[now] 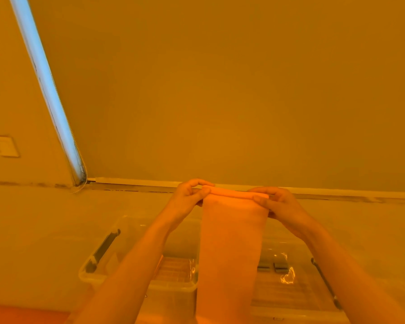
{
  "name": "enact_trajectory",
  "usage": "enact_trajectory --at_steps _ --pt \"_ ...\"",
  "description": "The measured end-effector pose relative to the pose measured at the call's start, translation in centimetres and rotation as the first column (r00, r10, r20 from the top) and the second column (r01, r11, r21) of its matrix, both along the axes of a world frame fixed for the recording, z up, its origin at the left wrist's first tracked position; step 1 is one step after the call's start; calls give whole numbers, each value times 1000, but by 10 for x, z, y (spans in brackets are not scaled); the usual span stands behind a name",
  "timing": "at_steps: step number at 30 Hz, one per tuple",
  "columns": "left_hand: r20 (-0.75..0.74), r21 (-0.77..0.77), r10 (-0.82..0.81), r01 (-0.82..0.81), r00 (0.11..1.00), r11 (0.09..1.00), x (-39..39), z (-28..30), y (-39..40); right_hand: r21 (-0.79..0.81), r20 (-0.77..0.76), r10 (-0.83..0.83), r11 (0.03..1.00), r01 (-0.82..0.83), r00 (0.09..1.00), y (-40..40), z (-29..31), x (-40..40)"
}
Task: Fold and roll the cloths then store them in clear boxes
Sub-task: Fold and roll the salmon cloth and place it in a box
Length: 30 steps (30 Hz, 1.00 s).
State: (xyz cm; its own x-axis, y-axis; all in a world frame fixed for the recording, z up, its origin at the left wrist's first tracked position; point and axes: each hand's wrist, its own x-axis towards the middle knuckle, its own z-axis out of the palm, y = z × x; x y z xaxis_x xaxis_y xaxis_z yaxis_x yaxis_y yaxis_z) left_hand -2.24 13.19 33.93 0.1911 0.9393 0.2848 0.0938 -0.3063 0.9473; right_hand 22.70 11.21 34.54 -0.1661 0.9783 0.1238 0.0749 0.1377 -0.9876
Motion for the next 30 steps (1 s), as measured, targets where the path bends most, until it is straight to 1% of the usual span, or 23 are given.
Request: enact_trajectory --at_steps 4,5,7,10,14,16,18,22,24,30 --pt "104 -39 -21 25 994 999 0 6 -2 -98 -142 8 995 -22 990 2 -3 -1" --pt "145 -56 -35 43 989 998 0 7 -2 -105 -160 -7 994 -10 987 2 -3 -2" --pt "187 -86 -60 77 980 993 1 7 -3 -87 -149 -45 996 33 988 3 -4 -2" --pt "90 -67 -52 58 995 996 1 6 -4 -60 -128 -98 994 91 987 3 -7 -2" --pt "-32 -65 -49 47 998 997 -2 8 -8 -91 -163 -103 992 89 981 6 -5 1" --pt "-68 -43 -52 49 996 998 -3 8 -9 -98 -180 -104 991 87 978 5 -4 2" --pt "-73 -31 -50 47 996 998 -2 8 -11 -86 -177 -100 993 86 979 3 -4 3" --pt "-90 -32 -60 58 994 998 0 8 -13 -24 -69 -92 996 91 993 -1 -3 3" --pt "-87 -31 -64 62 994 998 1 7 -15 -12 -46 -67 998 66 997 -3 -3 2" --pt "17 -19 -36 36 999 999 1 4 -14 -79 -211 -1 997 -16 977 -4 -4 3"
